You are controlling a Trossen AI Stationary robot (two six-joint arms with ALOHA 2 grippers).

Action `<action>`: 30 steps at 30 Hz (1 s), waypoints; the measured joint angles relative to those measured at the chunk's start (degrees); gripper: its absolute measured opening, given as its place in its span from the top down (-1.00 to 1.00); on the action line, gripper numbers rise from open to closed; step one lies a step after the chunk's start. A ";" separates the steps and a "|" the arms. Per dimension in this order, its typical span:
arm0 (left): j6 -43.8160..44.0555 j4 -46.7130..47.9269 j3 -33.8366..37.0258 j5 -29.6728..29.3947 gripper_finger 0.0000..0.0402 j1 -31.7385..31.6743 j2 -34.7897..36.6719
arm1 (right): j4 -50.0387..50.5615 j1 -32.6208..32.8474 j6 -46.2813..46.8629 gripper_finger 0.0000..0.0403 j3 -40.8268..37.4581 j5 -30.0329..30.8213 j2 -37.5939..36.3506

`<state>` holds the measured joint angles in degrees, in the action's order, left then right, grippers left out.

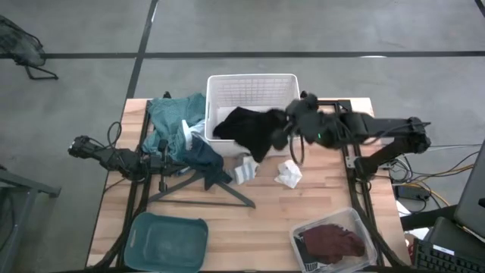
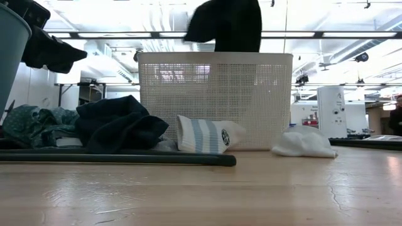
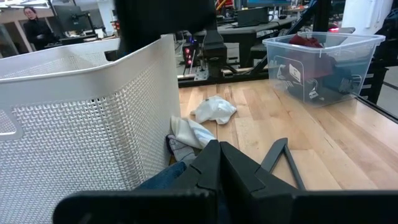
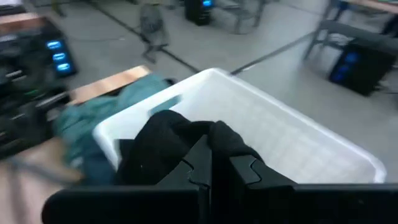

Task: Pick & Place Cloths
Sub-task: Put the black shirt into the white laundry bin

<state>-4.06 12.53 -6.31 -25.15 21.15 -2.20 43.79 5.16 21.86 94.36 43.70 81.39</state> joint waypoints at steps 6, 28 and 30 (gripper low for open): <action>0.01 -0.02 0.00 0.00 0.94 0.00 0.00 | -0.56 -9.56 -2.59 0.96 0.15 -0.15 1.93; 0.01 0.13 0.01 0.00 0.94 0.00 0.00 | -0.13 -17.32 -3.47 0.52 1.06 -20.79 20.13; 0.01 0.13 0.00 0.00 0.94 0.00 0.00 | 0.48 -17.30 -3.49 0.38 2.95 -21.87 20.22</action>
<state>-4.05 12.67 -6.31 -25.15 21.15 -2.20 44.27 -12.14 18.38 97.30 21.83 101.61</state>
